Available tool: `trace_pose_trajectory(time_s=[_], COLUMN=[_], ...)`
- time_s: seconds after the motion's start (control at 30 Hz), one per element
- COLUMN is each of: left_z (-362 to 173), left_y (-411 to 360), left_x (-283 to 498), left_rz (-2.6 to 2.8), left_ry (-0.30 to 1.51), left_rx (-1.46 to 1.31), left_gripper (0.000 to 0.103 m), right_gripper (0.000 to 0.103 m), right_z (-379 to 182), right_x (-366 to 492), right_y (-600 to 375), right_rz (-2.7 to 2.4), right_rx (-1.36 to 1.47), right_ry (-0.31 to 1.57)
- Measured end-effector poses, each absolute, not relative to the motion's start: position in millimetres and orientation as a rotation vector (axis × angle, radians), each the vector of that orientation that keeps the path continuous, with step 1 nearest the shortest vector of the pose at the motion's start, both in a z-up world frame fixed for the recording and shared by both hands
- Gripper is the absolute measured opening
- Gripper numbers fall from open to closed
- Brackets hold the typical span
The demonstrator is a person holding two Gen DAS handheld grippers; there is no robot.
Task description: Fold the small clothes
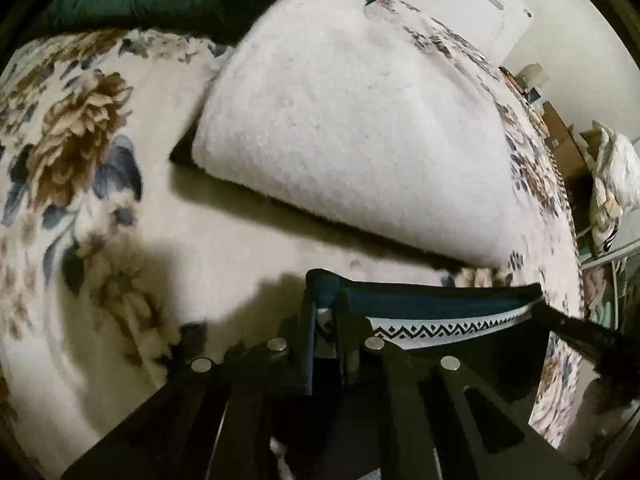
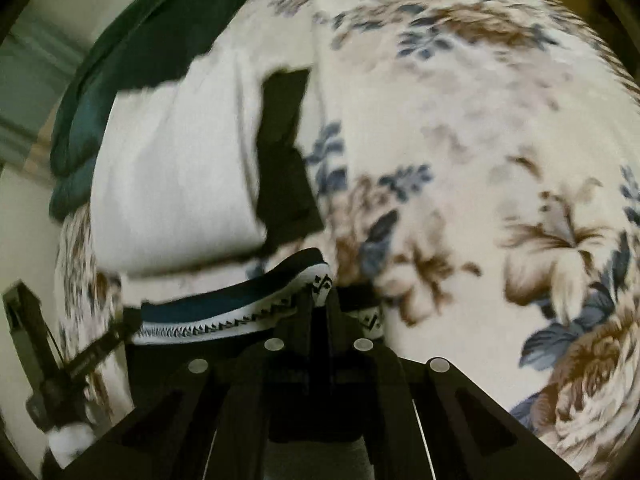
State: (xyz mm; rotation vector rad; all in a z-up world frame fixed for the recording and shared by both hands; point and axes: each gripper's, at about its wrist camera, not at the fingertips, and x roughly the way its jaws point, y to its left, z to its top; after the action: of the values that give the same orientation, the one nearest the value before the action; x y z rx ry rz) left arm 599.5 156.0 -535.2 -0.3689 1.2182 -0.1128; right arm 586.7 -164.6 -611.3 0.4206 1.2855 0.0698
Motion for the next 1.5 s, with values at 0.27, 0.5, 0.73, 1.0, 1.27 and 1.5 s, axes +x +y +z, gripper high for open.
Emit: trace_pose_trajectory(time_s=[0.27, 0.5, 0.73, 1.0, 1.27, 1.5], left_z=[-528, -509, -534, -533, -535, -526], left_y=[168, 191, 165, 151, 176, 181], left_x=[589, 454, 368, 376, 365, 364], left_rz=[-0.167, -0.151, -0.166, -0.152, -0.152, -0.171], left_ry=[1.283, 1.262, 1.358, 1.299, 1.314, 1.321], left_rx=[-0.397, -0.525, -0.524, -0.485, -0.543, -0.580], left_gripper=[0.012, 0.048, 0.048, 0.008, 0.005, 0.011], right_gripper=[0.022, 0.044, 0.044, 0.008, 0.005, 0.018], right_z=[-642, -612, -639, -647, -637, -642], right_x=[595, 482, 379, 369, 357, 367], right_y=[-186, -222, -216, -189, -200, -200], right_rz=[0.109, 0.289, 0.353, 0.371, 0.251, 0.306], right_rx=[0.524, 0.561, 0.552, 0.370, 0.370, 0.463], right_ry=[1.489, 1.576, 1.719, 1.680, 1.668, 1.712])
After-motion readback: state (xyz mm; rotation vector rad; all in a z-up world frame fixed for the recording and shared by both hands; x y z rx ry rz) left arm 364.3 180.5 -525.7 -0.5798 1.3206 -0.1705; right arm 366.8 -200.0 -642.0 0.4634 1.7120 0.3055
